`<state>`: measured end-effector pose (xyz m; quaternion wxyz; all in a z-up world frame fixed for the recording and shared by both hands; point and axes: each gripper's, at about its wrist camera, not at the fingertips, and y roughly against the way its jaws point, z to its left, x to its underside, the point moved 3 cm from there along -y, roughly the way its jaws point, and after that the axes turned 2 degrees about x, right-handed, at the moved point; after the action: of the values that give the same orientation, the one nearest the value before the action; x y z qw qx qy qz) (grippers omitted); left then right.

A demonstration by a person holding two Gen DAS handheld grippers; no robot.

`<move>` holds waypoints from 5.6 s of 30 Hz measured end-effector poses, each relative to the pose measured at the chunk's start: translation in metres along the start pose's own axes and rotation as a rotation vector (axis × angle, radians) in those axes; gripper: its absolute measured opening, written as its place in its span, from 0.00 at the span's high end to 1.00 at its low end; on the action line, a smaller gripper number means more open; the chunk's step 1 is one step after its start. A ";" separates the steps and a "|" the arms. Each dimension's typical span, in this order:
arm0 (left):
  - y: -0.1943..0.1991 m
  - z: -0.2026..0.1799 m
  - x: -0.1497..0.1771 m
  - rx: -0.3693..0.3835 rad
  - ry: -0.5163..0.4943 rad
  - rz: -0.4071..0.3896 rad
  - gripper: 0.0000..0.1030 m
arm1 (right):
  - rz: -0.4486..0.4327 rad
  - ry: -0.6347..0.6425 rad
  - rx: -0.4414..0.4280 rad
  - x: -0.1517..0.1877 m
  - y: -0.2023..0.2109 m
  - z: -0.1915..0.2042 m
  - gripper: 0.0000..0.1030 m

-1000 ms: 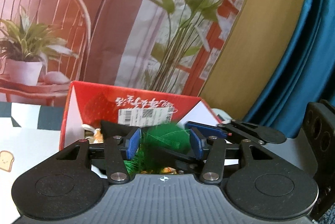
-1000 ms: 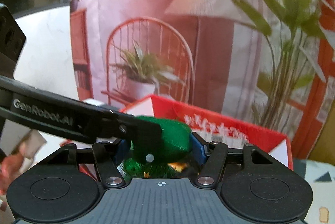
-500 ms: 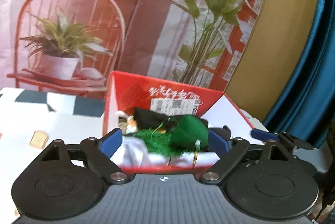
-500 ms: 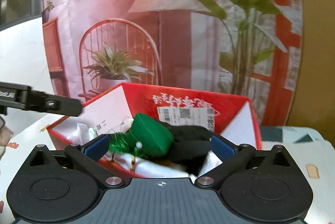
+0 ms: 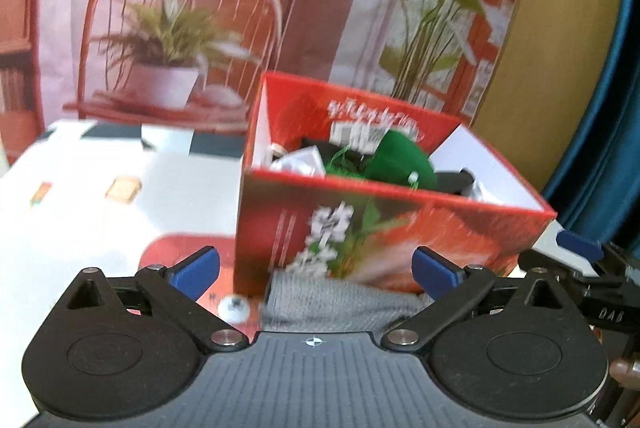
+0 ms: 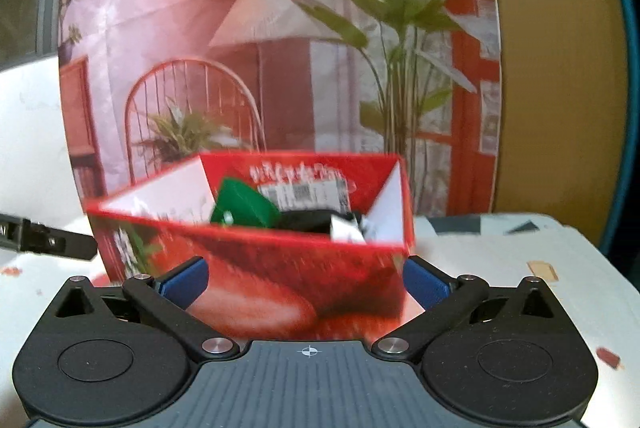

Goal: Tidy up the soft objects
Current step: 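Lower both tools onto the grey knit cloth beside the box, then close both tools on the grey knit cloth, then lift the grey knit cloth with both tools and carry it over the box, then open both tools to release the grey knit cloth into the box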

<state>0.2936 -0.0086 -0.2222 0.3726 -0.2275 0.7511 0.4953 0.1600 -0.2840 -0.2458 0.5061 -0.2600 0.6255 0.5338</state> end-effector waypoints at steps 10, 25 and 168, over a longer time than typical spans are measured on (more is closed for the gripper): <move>-0.027 0.013 0.020 -0.037 0.019 0.094 0.00 | 0.197 -0.065 0.086 0.046 -0.031 -0.020 0.00; -0.052 0.020 0.038 -0.010 0.033 0.118 0.25 | 0.333 -0.054 0.095 0.074 -0.058 -0.025 0.00; 0.014 -0.025 -0.048 -0.057 -0.247 -0.027 0.00 | 0.049 0.044 -0.007 -0.059 -0.015 0.000 0.00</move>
<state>0.3046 -0.0270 -0.1704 0.4623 -0.1853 0.6818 0.5359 0.1935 -0.3010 -0.1985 0.4781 -0.2579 0.6407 0.5426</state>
